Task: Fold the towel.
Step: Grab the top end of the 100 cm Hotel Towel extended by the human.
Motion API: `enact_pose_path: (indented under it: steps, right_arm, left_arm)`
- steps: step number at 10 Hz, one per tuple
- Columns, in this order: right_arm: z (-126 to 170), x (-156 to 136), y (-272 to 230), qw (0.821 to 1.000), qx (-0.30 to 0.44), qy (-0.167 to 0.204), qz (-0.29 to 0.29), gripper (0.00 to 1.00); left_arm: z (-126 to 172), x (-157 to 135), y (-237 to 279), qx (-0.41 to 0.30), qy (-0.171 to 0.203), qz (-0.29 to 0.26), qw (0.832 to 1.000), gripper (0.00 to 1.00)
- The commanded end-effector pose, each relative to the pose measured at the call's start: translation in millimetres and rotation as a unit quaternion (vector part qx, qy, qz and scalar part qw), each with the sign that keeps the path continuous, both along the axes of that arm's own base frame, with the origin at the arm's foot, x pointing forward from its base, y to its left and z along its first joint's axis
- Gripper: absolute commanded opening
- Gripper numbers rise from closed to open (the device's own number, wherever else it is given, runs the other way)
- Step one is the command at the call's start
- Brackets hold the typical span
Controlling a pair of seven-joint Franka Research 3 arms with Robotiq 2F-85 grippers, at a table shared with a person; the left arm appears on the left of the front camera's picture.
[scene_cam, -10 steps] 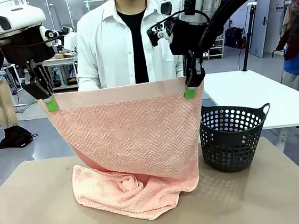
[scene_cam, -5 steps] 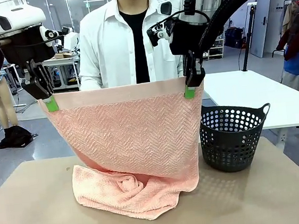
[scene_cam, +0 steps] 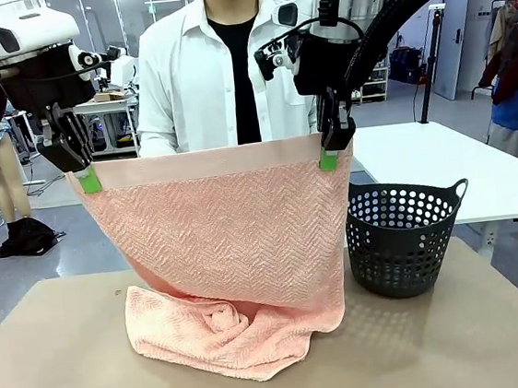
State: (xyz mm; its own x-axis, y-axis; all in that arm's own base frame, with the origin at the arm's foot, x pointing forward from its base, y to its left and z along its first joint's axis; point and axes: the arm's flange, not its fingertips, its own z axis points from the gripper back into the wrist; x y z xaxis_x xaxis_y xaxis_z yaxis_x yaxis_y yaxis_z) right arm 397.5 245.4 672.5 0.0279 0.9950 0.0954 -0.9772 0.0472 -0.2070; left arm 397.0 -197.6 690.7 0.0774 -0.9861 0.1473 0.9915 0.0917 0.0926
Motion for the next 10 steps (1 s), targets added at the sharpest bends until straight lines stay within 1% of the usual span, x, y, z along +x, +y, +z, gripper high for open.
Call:
enact_pose_path:
  steps: [1, 10]
  right_arm:
    - [0.3, 0.3, -0.9, 1.000, -0.001, -0.001, -0.001, 0.00]
    - [0.3, 0.3, -0.9, 1.000, -0.001, -0.001, -0.001, 0.00]
  left_arm:
    - [1.5, -1.1, 1.1, -0.001, -0.002, 0.001, 1.000, 0.00]
    - [1.5, -1.1, 1.1, -0.001, -0.002, 0.001, 1.000, 0.00]
